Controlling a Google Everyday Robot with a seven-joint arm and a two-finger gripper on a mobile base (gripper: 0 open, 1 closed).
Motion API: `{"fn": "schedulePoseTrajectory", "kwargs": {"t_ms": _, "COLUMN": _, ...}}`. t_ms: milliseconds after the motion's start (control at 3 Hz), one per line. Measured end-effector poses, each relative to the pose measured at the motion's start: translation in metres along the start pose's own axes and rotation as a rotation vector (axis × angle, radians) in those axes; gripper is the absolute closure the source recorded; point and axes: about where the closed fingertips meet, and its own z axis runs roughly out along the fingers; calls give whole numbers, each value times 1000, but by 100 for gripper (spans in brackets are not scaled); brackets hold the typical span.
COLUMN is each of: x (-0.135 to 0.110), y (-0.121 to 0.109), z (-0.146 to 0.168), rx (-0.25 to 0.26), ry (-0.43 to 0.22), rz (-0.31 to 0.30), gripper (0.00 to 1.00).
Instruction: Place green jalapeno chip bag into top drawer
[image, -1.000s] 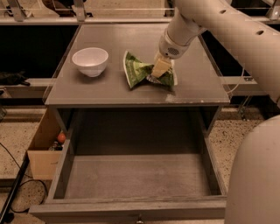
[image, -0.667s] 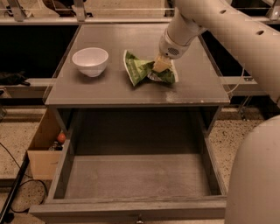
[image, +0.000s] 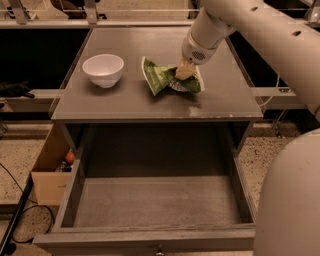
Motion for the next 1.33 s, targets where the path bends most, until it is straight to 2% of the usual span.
{"fn": "schedulePoseTrajectory", "kwargs": {"t_ms": 333, "x": 5, "y": 5, "z": -16, "rx": -31, "ry": 38, "rz": 10, "gripper": 100}}
{"fn": "schedulePoseTrajectory", "kwargs": {"t_ms": 667, "x": 19, "y": 18, "z": -62, "rx": -33, "ry": 20, "rz": 24, "gripper": 100}}
{"fn": "schedulePoseTrajectory", "kwargs": {"t_ms": 1000, "x": 39, "y": 44, "z": -109, "rx": -23, "ry": -34, "rz": 28, "gripper": 100}}
{"fn": "schedulePoseTrajectory", "kwargs": {"t_ms": 1333, "x": 58, "y": 82, "z": -132, "rx": -31, "ry": -171, "rz": 6, "gripper": 100}}
